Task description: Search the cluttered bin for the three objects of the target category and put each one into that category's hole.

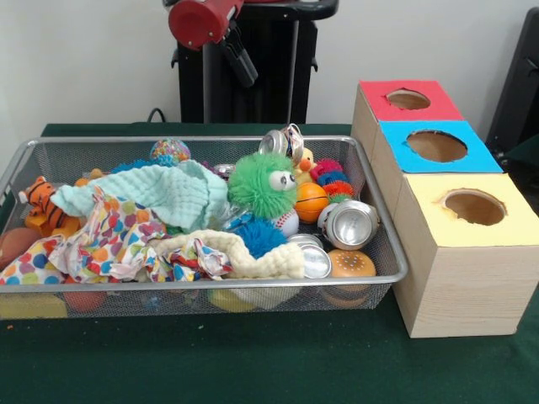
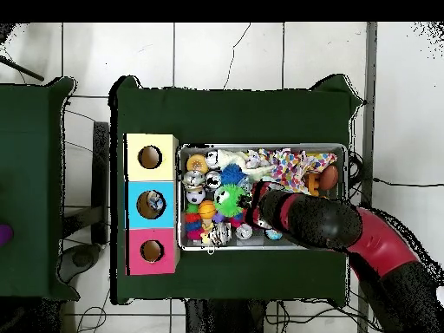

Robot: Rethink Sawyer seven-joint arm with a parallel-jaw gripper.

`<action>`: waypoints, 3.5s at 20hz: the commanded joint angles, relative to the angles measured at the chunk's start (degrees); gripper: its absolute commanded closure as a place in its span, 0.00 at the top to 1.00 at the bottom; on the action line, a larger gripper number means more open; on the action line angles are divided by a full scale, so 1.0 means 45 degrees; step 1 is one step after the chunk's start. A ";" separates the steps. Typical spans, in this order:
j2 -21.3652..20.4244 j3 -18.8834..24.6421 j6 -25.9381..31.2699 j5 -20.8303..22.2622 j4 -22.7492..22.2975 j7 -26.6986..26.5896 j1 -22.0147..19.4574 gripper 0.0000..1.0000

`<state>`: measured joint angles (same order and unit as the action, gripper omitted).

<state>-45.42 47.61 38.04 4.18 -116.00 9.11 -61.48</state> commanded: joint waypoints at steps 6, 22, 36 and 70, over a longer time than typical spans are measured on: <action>0.0697 -0.0628 -0.0360 -0.0887 -0.0263 0.3240 -0.0384 0.00; 0.1344 -0.0733 -0.0614 -0.0717 -0.0014 0.2939 -0.0459 0.00; 0.3465 -0.1225 -0.0968 0.0257 0.1401 0.1845 -0.0428 0.00; 0.3919 -0.0956 -0.1844 0.0973 0.0905 0.2183 -0.0703 0.00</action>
<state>-28.40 45.04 33.80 5.99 -114.76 9.11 -64.92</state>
